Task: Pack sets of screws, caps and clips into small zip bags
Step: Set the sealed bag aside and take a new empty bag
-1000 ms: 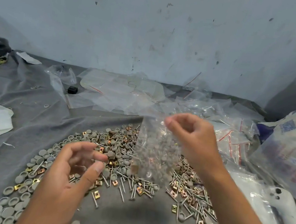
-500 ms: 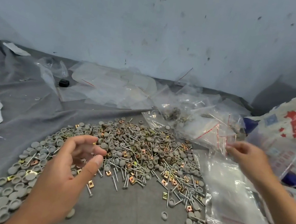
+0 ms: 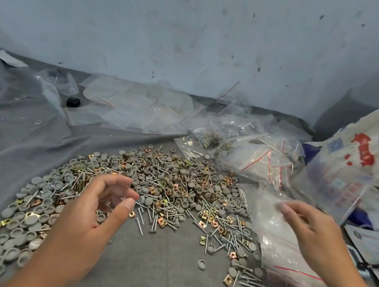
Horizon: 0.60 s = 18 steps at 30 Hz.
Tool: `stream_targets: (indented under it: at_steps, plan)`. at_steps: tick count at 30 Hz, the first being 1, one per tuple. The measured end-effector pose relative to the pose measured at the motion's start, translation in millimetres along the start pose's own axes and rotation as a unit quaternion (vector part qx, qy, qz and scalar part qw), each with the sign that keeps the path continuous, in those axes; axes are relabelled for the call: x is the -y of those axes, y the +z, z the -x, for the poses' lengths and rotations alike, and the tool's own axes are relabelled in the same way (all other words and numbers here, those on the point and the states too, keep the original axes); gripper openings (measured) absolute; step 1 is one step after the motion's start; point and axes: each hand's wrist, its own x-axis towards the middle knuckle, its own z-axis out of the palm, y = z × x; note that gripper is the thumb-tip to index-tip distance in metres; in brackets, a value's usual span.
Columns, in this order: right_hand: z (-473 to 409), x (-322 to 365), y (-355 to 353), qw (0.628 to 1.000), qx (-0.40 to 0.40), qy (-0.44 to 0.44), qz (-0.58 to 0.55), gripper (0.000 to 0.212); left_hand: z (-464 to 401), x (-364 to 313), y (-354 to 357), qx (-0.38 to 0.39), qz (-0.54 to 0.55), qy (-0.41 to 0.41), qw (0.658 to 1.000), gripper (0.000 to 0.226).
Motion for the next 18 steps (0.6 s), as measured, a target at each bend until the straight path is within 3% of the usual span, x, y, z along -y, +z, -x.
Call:
stream_targets:
  at_steps: [3,6,9,13,15,18]
  plan:
    - [5,55,16,0.965,0.085,0.016,-0.249,0.032,2,-3,9,0.033,0.02,-0.009,0.999,0.02]
    - [12,103,46,0.859,0.241,0.094,-0.442,0.029,2,-8,14,0.068,0.084,-0.054,0.993,0.049]
    - [22,131,84,0.797,0.308,0.176,-0.489,0.025,1,-12,7,0.095,0.14,-0.068,0.983,0.055]
    - [32,133,112,0.729,0.369,0.213,-0.536,0.048,-2,-15,-8,-0.016,0.128,-0.05,0.99,0.046]
    - [32,127,118,0.718,0.371,0.213,-0.549,0.068,-5,-11,-14,-0.078,0.133,-0.07,0.985,0.037]
    - [33,119,118,0.741,0.353,0.161,-0.548,0.082,-5,-9,-23,-0.125,0.131,-0.077,0.98,0.022]
